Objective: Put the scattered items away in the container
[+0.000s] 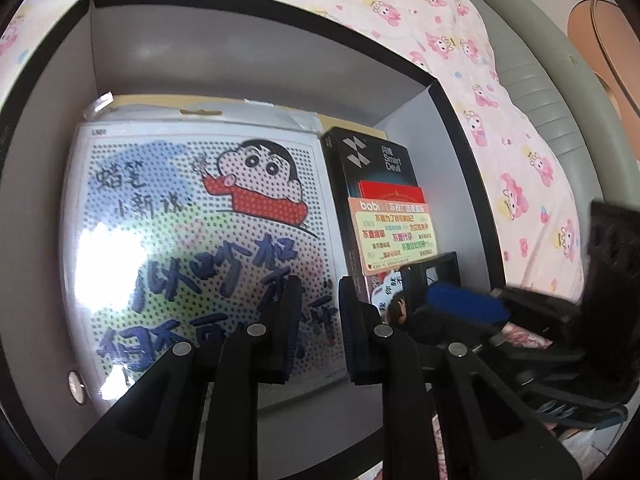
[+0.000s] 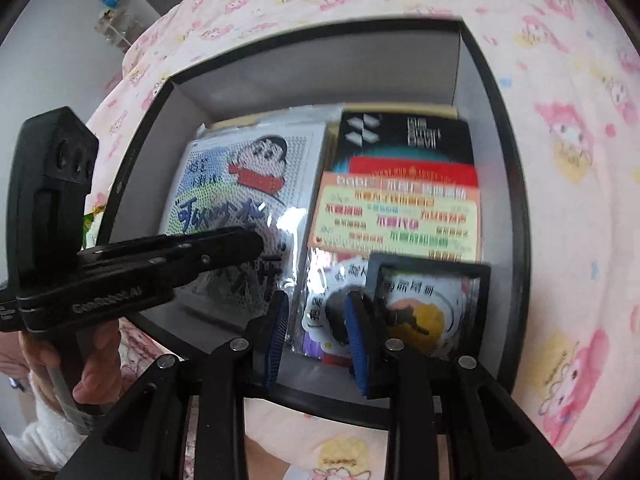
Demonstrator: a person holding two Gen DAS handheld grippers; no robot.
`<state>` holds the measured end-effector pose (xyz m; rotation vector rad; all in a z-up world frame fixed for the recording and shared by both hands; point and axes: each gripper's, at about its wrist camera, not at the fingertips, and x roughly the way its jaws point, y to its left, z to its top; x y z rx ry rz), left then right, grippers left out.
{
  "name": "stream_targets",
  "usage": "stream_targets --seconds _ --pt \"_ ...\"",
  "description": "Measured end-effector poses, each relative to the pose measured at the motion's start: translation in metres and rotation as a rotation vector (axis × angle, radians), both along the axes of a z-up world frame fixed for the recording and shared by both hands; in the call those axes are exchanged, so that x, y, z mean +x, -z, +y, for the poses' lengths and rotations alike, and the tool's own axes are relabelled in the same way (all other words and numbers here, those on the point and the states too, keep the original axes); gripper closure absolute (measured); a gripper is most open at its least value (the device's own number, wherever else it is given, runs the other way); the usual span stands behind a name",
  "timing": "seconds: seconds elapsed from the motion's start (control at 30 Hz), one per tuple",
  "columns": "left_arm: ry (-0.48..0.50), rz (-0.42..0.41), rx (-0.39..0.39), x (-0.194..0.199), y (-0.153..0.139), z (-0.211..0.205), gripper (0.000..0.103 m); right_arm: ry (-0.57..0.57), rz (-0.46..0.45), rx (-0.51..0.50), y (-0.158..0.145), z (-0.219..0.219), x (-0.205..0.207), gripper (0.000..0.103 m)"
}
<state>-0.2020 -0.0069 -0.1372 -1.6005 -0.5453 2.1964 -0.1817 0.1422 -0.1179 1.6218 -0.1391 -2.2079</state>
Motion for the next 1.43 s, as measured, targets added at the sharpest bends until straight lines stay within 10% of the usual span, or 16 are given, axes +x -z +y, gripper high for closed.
stream_targets --seconds 0.27,0.33,0.7,1.43 --pt "-0.121 0.261 -0.237 0.008 -0.041 0.003 0.058 0.149 0.215 0.239 -0.016 -0.007 -0.02 0.075" --pt "-0.157 0.329 -0.275 0.013 -0.057 0.004 0.049 0.164 0.257 0.235 -0.025 -0.008 -0.014 0.061" --pt "-0.232 0.542 -0.313 0.086 -0.161 0.003 0.006 0.195 0.472 0.231 -0.119 -0.008 0.058 0.03" --pt "-0.251 0.64 -0.397 0.239 -0.212 0.045 0.001 0.255 0.579 0.131 -0.171 0.037 0.2 0.029"
